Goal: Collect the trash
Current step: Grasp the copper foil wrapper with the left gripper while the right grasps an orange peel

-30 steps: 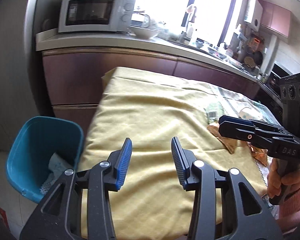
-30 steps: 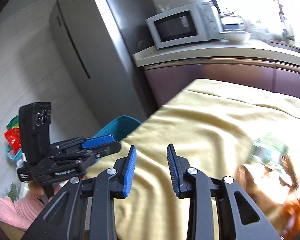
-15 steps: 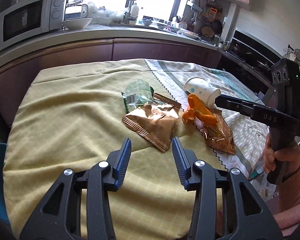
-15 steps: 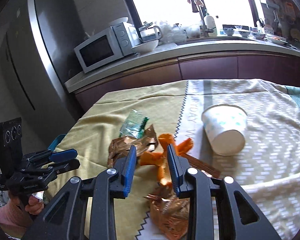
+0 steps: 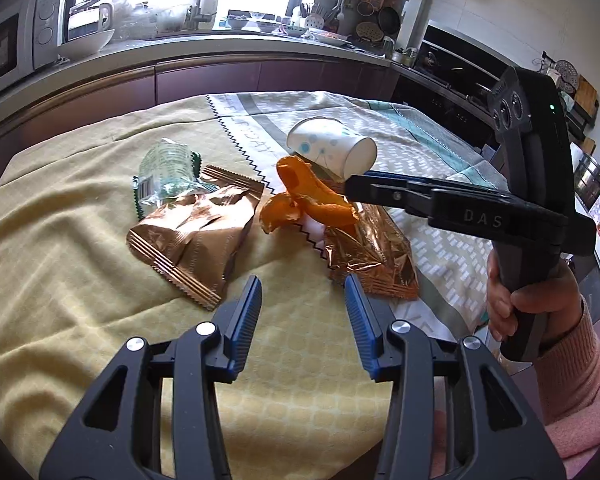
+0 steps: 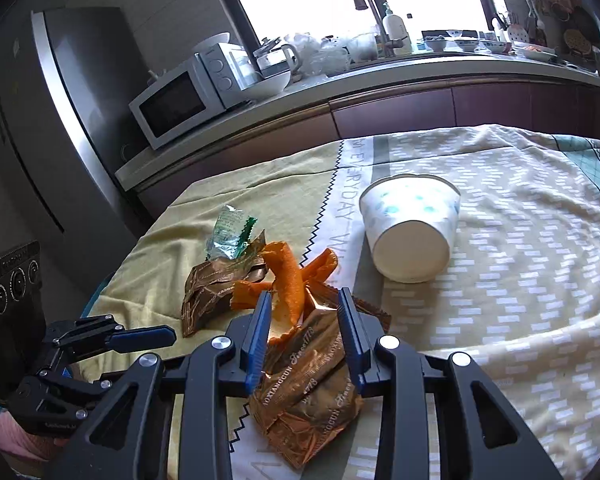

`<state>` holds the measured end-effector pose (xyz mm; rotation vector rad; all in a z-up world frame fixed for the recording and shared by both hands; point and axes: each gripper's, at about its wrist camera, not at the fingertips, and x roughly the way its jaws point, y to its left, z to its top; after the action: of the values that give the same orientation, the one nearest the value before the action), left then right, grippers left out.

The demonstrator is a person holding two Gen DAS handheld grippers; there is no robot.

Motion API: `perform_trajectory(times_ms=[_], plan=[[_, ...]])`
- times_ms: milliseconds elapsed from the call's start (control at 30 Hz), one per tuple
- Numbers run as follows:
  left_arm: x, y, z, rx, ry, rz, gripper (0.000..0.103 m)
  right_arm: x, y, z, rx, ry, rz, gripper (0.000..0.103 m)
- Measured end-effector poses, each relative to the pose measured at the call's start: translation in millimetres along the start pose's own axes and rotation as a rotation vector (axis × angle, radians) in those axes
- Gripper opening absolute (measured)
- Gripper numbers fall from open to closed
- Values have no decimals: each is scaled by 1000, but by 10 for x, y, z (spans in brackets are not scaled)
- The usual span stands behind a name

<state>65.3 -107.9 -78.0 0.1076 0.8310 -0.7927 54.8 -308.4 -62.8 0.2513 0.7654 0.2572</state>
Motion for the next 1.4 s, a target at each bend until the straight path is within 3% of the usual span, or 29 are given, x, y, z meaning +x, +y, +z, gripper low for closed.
perform_trajectory(times_ms=[200,333,567,833,1100,1200,1267,1400], plan=[[55,-94,0,14,17,-3,43,164,90,0,-41,50,6,30],[103,-137,18,19,32,-21,45,147,40,-20,-28,44,18,15],[268,-252,77,13,69,-87,49,-126,-216,-8,83,-67,76,8],[502,-372,152,-4,119,-136,50,-373,-654,-119,223,-124,55,2],[640,-482,215,-13,141,-166,57,-378,-843,-238,283,-95,79,8],[711,-480,268,-43,152,-193,60,-342,-851,-245,280,-79,87,16],[753,-474,306,-70,158,-217,60,-307,-835,-250,277,-67,109,23],[824,-449,361,-107,166,-235,57,-252,-801,-265,271,-55,113,24]])
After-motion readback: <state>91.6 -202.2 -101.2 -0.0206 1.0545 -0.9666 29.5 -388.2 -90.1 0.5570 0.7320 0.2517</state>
